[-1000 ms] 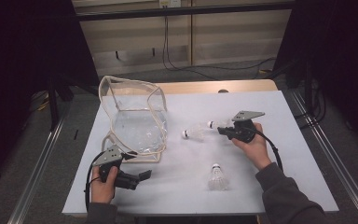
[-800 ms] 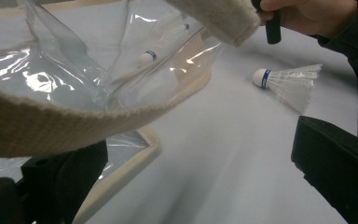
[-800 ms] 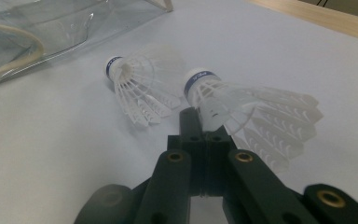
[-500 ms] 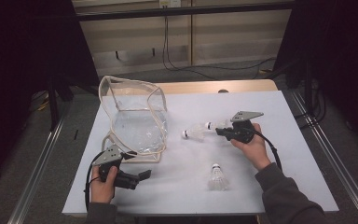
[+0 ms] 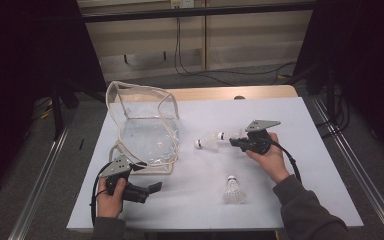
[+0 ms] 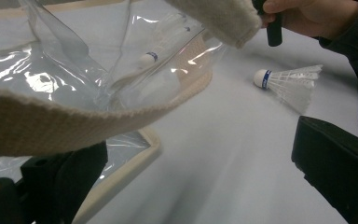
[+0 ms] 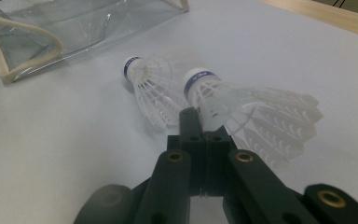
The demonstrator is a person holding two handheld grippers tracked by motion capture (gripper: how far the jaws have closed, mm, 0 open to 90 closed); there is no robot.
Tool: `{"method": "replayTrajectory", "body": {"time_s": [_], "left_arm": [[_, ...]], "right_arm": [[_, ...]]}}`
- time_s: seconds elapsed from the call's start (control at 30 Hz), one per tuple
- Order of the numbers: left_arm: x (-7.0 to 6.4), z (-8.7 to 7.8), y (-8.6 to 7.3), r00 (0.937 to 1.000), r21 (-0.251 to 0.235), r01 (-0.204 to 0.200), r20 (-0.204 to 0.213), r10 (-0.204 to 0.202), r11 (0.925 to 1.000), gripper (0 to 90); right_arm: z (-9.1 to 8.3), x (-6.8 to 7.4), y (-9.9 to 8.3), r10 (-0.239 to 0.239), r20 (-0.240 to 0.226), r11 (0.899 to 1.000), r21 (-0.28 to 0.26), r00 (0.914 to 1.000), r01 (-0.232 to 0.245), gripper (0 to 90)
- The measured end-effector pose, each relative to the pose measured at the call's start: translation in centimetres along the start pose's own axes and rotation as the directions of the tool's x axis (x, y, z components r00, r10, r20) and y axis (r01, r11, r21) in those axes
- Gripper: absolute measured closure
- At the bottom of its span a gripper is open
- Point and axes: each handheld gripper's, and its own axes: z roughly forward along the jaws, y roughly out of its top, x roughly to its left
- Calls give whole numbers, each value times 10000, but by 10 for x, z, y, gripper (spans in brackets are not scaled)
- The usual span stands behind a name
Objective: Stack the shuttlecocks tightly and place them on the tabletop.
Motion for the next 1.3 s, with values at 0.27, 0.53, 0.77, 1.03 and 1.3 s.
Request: {"method": "replayTrajectory", "body": {"time_s": [0.27, 0.53, 0.77, 1.03, 1.3], "left_arm": [[0, 0, 0, 10000, 31, -11, -11, 11, 10000, 36], [0, 0, 0, 10000, 24, -18, -25, 19, 10000, 36], [0, 0, 0, 10000, 44, -39, -8, 39, 10000, 36], [0, 1, 0, 10000, 50, -14, -1, 14, 10000, 36], [0, 1, 0, 10000, 74, -40, 8, 40, 10000, 36]], "right_arm": [[1, 1, 0, -39, -69, 10000, 22, 10000, 39, 898], [1, 2, 0, -90, -124, 10000, 26, 9999, 91, 898], [4, 3, 0, -197, -182, 9998, 95, 9996, 199, 898], [7, 6, -1, -211, -268, 9997, 149, 9994, 215, 897], [9, 8, -1, -251, -351, 9995, 204, 9991, 259, 897]]}}
